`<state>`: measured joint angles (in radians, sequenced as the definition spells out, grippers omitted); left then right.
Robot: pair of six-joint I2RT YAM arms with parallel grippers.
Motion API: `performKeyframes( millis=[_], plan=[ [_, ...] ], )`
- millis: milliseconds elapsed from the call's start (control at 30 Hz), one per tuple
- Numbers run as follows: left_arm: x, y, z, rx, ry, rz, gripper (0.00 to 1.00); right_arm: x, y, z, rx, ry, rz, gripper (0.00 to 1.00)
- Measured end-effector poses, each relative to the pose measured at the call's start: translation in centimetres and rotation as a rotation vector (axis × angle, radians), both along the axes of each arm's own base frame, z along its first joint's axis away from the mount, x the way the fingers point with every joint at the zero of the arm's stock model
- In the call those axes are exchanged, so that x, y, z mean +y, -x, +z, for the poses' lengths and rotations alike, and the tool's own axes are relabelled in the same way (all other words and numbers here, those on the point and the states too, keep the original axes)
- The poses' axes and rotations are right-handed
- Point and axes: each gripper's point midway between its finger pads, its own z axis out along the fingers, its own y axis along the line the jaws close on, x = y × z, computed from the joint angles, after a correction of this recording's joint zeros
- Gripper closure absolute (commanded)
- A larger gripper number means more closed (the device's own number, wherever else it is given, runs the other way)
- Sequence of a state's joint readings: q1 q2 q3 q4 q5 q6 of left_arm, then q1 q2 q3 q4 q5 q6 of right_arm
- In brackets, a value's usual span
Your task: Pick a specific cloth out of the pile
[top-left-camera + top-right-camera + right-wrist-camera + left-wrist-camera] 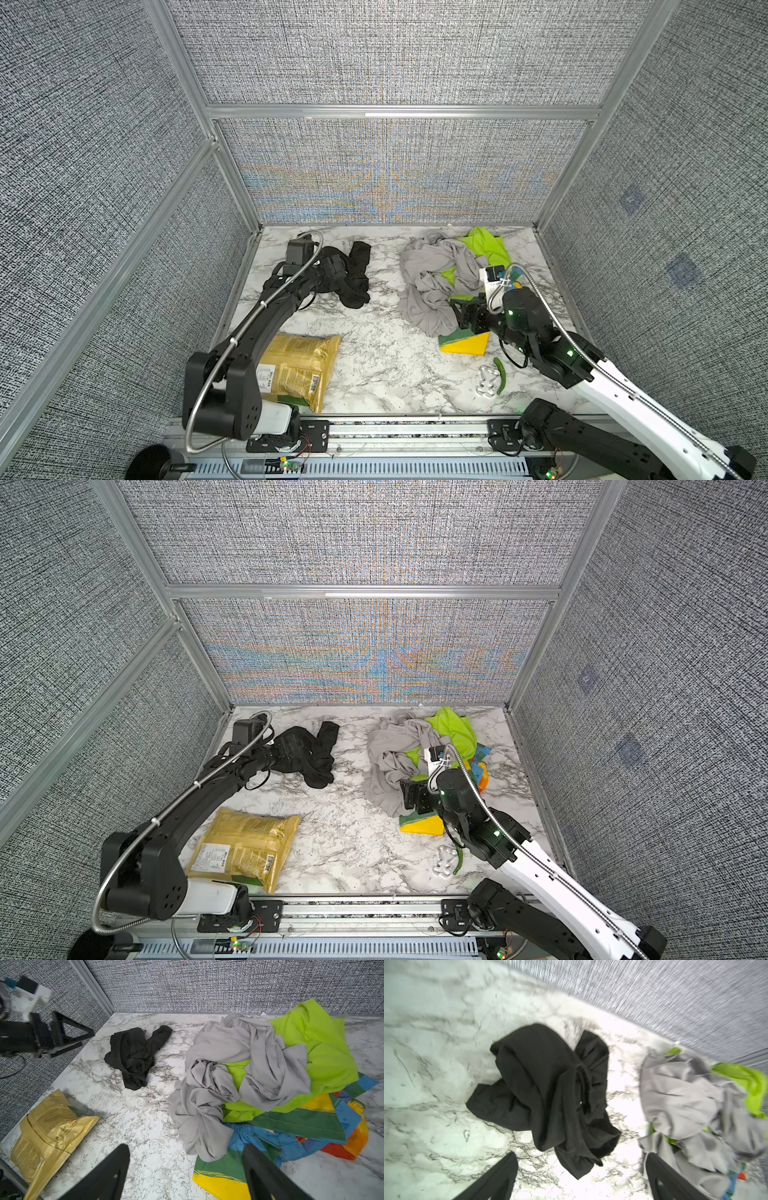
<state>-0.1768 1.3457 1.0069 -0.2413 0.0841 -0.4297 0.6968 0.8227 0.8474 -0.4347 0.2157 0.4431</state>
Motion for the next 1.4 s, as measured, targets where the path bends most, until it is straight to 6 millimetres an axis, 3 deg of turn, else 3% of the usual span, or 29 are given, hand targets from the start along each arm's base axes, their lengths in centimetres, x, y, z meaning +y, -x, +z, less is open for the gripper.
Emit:
performKeyframes(
  millis=[100, 200, 433, 700, 1000, 1167, 1400],
  plan=[
    [0.5, 1.4, 2.0, -0.082, 0.002, 0.010, 0.01, -0.6, -0.3, 0.1, -0.006, 0.005, 0.000, 0.03],
    [1.5, 2.7, 2.6, -0.156, -0.023, 0.039, 0.01, -1.0, -0.3, 0.3, -0.016, 0.008, 0.013, 0.03],
    [5.3, 5.6, -1.4, -0.178, -0.144, 0.178, 0.01, -2.8, -0.5, 0.6, -0.025, 0.061, -0.047, 0.01],
    [8.0, 7.2, -5.2, -0.213, -0.302, 0.241, 0.01, -6.0, -0.7, 1.0, -0.058, 0.122, -0.185, 0.01],
    [8.7, 6.0, -6.2, -0.309, -0.419, 0.241, 0.01, -7.1, -1.2, 0.4, -0.055, 0.163, -0.245, 0.01],
    [8.6, 4.6, -5.5, -0.382, -0.465, 0.229, 0.01, -8.1, -1.8, -1.3, -0.033, 0.216, -0.297, 0.01],
    [9.1, 4.6, -7.7, -0.417, -0.541, 0.202, 0.01, -11.0, -4.2, -4.9, -0.028, 0.296, -0.392, 0.01]
  ],
)
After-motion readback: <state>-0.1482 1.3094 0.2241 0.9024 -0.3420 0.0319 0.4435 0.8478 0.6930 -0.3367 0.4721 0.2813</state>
